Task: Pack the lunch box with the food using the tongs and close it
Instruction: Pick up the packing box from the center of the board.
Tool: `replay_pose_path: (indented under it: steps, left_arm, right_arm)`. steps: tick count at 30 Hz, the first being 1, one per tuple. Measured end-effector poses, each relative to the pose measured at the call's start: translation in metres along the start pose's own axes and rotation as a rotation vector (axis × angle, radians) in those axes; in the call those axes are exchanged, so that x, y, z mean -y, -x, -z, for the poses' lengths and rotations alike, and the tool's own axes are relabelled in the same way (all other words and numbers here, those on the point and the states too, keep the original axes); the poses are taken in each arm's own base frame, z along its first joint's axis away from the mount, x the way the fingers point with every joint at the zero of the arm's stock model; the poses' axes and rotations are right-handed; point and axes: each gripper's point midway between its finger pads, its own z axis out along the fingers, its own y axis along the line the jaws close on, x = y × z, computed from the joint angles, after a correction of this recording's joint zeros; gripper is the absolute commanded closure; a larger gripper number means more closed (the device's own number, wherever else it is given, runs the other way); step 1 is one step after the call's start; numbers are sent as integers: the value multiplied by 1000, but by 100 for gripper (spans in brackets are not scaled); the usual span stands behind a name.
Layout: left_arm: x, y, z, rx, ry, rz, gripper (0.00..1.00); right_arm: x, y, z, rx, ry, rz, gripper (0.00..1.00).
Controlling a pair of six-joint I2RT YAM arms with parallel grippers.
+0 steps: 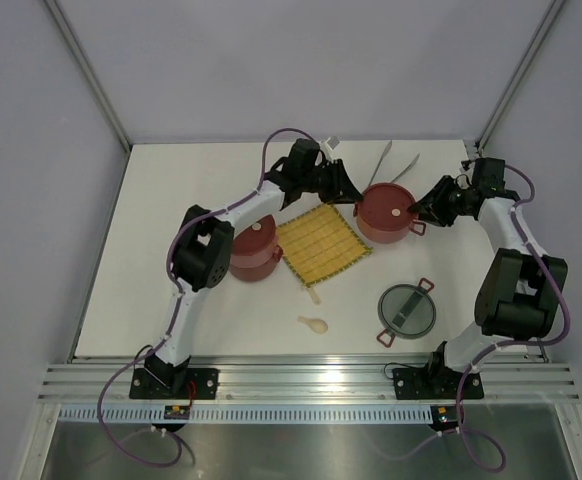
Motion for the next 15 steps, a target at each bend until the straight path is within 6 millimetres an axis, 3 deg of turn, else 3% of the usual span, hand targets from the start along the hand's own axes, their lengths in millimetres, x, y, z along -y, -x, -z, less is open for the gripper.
replay_pose_path:
  steps: [6,11,15]
  left_arm:
    - [39,7,47,14,5,-66,93]
    - [73,24,100,62,4,-118,93]
    - [95,30,146,98,7,-158,92]
  right_arm:
    - [-40,-5,29,42,59,61,100]
    - [-92,-12,60,85,153,130,100]
    - [-134,-25,73,87,231,176,100]
